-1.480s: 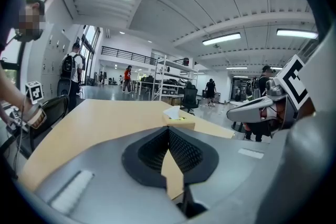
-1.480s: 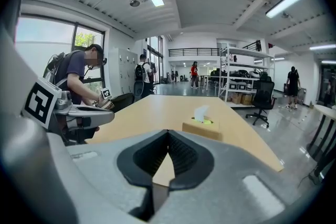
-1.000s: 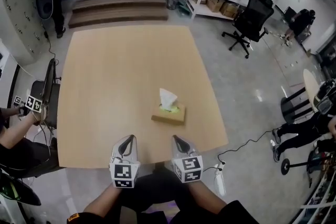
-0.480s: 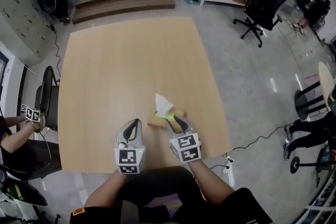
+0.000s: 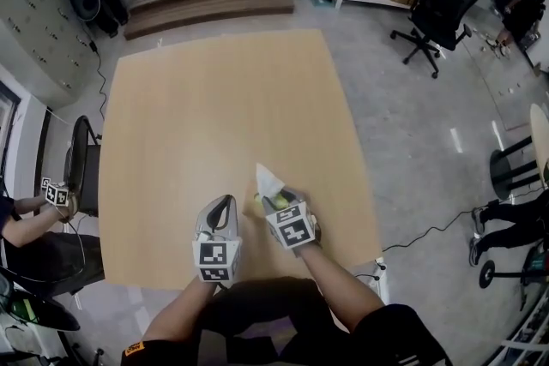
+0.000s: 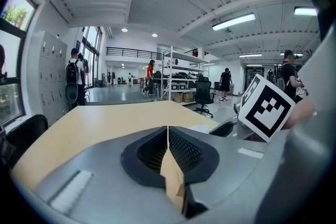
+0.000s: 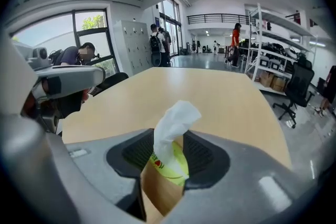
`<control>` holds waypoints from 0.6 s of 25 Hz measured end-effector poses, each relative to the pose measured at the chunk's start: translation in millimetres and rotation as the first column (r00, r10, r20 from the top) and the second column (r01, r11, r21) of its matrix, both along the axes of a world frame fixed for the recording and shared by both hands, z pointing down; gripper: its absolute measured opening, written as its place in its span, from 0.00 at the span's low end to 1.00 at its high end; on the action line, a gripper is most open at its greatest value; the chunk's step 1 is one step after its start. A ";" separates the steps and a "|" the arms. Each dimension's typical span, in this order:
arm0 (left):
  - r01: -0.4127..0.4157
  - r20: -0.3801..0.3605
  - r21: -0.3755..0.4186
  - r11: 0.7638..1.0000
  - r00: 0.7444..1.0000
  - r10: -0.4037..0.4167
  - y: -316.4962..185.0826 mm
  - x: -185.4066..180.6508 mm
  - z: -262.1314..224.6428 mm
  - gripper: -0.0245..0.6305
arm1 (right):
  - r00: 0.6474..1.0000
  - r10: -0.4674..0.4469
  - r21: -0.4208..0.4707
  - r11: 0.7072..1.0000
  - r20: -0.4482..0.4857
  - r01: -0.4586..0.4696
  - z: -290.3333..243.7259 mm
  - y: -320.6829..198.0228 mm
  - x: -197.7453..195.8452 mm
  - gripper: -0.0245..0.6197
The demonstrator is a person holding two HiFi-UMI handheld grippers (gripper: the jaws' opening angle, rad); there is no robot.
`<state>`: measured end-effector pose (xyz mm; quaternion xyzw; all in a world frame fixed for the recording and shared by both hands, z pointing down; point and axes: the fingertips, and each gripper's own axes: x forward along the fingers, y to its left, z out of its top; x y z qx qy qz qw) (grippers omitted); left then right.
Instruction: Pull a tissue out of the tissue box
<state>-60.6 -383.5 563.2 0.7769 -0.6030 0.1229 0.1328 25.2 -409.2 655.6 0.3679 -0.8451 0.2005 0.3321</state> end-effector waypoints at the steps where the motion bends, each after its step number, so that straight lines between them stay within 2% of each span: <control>1: 0.005 -0.001 -0.005 1.000 1.000 -0.005 -0.1 -1.0 -0.8 0.08 | 1.000 -0.013 -0.006 1.000 -0.008 0.013 4.0 0.5 -3.0 0.29; 4: 0.005 -0.002 -0.019 1.000 1.000 -0.005 2.8 -1.6 2.0 0.08 | 0.999 -0.042 -0.024 0.999 -0.034 0.041 9.4 3.7 -8.6 0.25; 7: 0.007 -0.010 -0.033 0.999 1.000 -0.007 6.5 -2.9 1.3 0.07 | 0.997 -0.036 -0.020 0.999 -0.064 0.035 11.4 5.0 -10.1 0.06; 11: 0.000 -0.018 -0.014 1.000 1.000 0.000 10.8 -5.1 6.8 0.07 | 0.998 -0.019 0.010 1.000 -0.056 0.020 3.8 2.8 -11.2 0.04; 15: -0.006 -0.019 0.003 1.000 1.000 0.006 14.4 -6.3 -1.3 0.07 | 1.000 0.031 0.041 0.999 -0.006 -0.031 -19.4 0.8 -3.7 0.03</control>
